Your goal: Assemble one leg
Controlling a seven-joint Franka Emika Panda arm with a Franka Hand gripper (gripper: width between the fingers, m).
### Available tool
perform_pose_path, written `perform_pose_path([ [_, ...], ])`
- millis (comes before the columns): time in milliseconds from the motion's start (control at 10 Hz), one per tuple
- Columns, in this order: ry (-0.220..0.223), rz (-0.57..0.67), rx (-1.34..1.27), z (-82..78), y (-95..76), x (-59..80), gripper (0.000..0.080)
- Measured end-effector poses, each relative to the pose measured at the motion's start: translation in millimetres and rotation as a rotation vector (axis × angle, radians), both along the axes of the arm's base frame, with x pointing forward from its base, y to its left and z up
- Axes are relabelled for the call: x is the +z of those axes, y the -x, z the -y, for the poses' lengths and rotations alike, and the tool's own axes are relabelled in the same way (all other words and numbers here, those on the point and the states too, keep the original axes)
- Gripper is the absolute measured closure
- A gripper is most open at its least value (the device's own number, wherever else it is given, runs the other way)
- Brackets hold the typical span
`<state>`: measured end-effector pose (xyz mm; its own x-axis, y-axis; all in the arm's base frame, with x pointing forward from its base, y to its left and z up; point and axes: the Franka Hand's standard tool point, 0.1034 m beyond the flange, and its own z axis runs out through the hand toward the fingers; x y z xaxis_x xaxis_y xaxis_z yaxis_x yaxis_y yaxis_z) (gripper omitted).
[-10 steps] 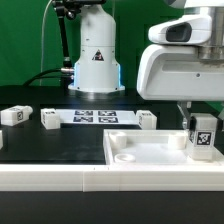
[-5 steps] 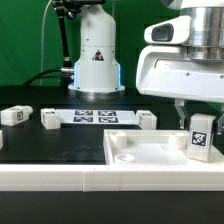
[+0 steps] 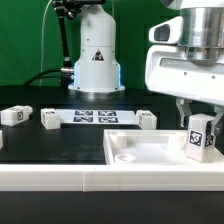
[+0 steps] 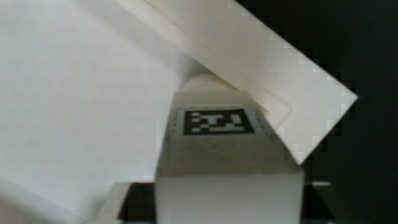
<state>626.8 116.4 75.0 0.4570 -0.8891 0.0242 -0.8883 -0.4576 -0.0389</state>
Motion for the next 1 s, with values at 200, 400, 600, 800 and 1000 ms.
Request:
perform_pose_path([
  [200, 0.0, 0.008, -0.147, 1.2, 0.9, -0.3, 0.0507],
  [400, -0.007, 0.008, -0.196, 0.8, 0.6, -0.4, 0.0408],
  [600, -0.005, 0.007, -0.146, 0.7, 0.8, -1.2, 0.0271],
  [800, -0.002, 0.015, 0.004, -0.8, 0.3, -1.7, 0.0188],
  [1000, 0.004, 0.016, 0.158, -3.4, 0.7, -2.1, 0.0152],
])
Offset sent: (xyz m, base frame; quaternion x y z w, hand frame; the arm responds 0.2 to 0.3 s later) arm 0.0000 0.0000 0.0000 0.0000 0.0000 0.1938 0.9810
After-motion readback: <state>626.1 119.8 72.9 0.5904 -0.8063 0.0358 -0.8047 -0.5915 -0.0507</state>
